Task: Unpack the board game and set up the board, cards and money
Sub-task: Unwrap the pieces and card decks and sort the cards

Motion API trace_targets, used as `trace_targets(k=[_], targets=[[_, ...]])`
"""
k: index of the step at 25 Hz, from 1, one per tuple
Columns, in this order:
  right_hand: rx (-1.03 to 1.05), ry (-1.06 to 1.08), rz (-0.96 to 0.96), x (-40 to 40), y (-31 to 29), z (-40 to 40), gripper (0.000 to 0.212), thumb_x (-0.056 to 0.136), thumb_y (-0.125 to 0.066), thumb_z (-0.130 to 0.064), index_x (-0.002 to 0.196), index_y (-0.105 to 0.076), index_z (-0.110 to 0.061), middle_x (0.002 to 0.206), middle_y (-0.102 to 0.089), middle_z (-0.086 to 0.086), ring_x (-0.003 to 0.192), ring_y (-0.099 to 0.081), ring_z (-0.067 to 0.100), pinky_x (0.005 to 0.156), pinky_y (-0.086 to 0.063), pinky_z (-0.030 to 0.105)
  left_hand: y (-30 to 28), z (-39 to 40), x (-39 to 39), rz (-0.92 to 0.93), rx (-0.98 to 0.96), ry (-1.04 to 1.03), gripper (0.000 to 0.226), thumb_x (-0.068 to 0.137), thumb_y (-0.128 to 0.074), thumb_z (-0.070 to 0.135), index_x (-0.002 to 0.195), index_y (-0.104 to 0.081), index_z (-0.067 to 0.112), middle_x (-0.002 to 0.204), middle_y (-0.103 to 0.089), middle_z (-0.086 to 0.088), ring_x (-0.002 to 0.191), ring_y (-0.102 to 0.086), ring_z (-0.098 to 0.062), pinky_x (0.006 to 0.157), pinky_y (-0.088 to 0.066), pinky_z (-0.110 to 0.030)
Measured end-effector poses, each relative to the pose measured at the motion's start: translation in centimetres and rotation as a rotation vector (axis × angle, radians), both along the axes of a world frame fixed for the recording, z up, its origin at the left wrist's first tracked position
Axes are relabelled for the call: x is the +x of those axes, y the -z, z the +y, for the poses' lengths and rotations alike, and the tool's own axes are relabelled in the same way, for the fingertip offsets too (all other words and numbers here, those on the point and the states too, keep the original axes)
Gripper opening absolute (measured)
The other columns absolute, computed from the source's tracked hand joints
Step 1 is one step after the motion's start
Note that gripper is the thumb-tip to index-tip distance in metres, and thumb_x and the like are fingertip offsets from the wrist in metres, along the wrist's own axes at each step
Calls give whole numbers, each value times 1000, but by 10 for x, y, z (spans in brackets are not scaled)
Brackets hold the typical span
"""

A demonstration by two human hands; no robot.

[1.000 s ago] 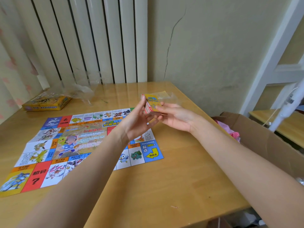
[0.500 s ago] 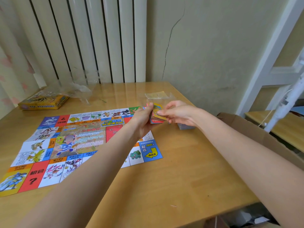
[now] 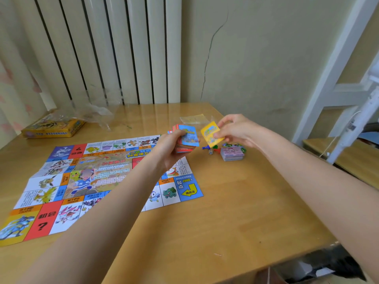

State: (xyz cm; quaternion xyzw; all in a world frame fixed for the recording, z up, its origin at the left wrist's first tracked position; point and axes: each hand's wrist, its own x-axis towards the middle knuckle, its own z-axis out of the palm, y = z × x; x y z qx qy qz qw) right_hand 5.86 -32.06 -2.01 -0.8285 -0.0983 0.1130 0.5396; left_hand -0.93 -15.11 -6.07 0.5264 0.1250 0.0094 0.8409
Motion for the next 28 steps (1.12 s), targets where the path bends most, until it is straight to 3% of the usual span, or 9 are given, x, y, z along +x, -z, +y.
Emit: trace_targets(k=[5,10,12,14,17,18,20,23,28], targets=[[-258,-90,60,-12,56,2,33,75,-71,4,70,-44,-14,70,-52,5,49,-48,14,40,-41,16,25,4,-12,132,174,-43,8,93,-49,12,88,-55,10,67,-69,-6,57,-66,-16,62,-52,-29],[-602,-198,-125,-9,64,7,29,75,-76,-13,67,-48,-15,62,-59,4,44,-50,11,51,-42,21,47,4,-15,106,321,-14,9,93,-52,12,99,-54,6,86,-66,-10,73,-65,-21,73,-55,-33],[-768,-241,-179,-12,59,9,29,76,-75,-18,66,-47,-15,63,-59,4,50,-53,14,51,-41,23,46,7,-18,108,357,11,5,93,-52,13,89,-53,9,84,-65,-9,72,-65,-20,74,-54,-32],[-916,-231,-325,-16,52,15,29,75,-75,-25,67,-49,-16,74,-57,3,70,-56,20,60,-41,26,45,10,-20,125,367,20,8,93,-52,12,85,-53,10,82,-65,-9,71,-65,-19,72,-55,-32],[-780,-324,-499,-25,47,28,25,78,-72,-36,89,-59,-18,99,-55,2,99,-51,20,78,-39,27,38,16,-23,104,278,-21,6,92,-53,12,90,-55,6,75,-68,-8,58,-68,-16,58,-56,-27],[-733,-423,-466,-27,48,34,38,79,-69,-40,109,-58,-19,116,-54,3,113,-47,19,88,-37,27,33,21,-23,86,238,-62,8,92,-53,11,94,-55,4,74,-68,-9,54,-67,-14,52,-56,-25],[-802,-628,-344,-31,55,46,75,81,-63,-51,143,-31,-23,150,-30,-1,140,-22,18,111,-23,32,27,35,-24,79,232,-160,12,91,-53,11,99,-55,2,72,-68,-8,52,-67,-14,49,-55,-24],[-1027,-742,-315,-29,66,69,93,79,-52,-66,150,-2,-31,158,4,-10,144,14,17,117,3,44,28,62,-31,162,302,-226,23,91,-54,15,111,-50,3,86,-65,-12,65,-65,-20,60,-55,-31],[-1088,-715,-330,-30,65,96,93,80,-47,-69,150,-3,-27,158,5,-7,144,17,21,116,7,52,30,84,-36,240,316,-284,10,92,-54,14,96,-47,9,85,-62,-12,65,-63,-21,51,-55,-29]])
